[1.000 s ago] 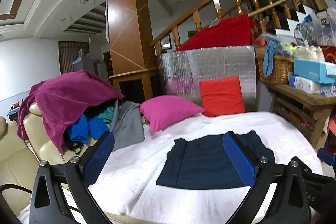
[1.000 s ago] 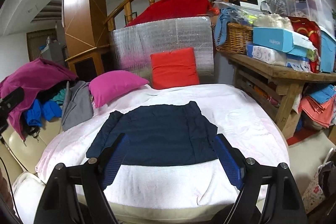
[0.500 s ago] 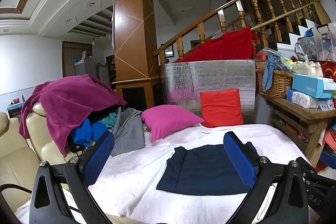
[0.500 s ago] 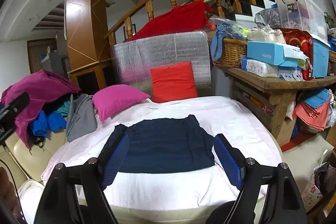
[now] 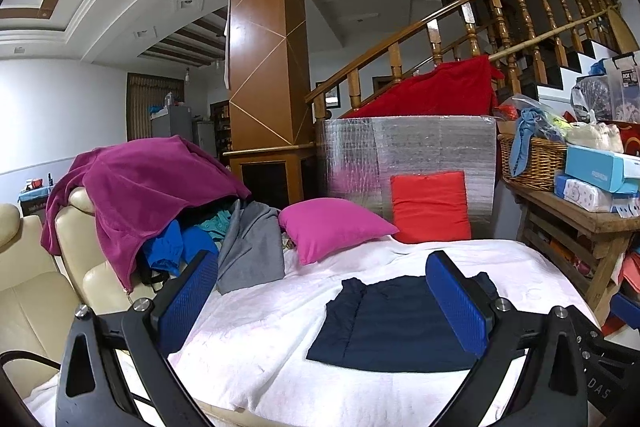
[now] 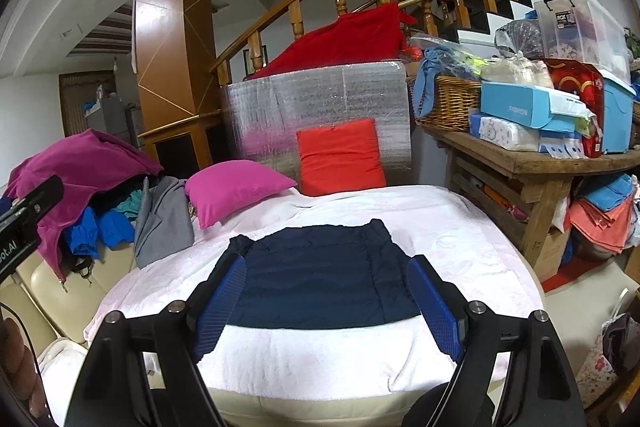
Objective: Fold large clothes
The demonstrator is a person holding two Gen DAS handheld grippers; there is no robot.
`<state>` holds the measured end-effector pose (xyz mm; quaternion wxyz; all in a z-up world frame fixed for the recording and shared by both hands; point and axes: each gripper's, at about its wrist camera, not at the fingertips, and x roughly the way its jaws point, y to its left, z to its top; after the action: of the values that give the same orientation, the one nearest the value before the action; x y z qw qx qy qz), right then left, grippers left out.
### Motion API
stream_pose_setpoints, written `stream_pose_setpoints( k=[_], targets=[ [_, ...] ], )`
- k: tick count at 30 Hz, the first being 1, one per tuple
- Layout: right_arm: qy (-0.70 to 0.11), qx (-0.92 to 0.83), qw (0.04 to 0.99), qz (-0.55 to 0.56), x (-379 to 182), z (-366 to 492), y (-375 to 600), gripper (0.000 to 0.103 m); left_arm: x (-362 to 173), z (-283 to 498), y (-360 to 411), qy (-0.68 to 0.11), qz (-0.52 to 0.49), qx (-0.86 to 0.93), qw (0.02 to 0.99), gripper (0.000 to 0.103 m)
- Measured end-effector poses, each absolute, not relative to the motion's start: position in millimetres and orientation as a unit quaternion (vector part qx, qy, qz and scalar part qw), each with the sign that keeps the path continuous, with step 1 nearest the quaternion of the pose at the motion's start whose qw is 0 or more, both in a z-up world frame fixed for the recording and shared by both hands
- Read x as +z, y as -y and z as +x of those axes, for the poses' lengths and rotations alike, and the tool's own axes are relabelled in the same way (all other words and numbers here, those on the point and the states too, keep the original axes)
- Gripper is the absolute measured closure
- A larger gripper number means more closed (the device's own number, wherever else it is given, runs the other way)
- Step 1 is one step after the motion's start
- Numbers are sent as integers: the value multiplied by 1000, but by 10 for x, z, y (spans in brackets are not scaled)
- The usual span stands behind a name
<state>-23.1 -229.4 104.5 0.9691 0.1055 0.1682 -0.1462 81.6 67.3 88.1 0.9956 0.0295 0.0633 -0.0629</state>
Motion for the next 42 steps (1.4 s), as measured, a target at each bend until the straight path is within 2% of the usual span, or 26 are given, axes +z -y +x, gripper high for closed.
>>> stream_pose_setpoints(
  k=[42],
  targets=[
    [-186, -137, 966, 115, 912, -120, 2296, 18, 808, 896, -733, -80, 32, -56, 995, 0]
  ],
)
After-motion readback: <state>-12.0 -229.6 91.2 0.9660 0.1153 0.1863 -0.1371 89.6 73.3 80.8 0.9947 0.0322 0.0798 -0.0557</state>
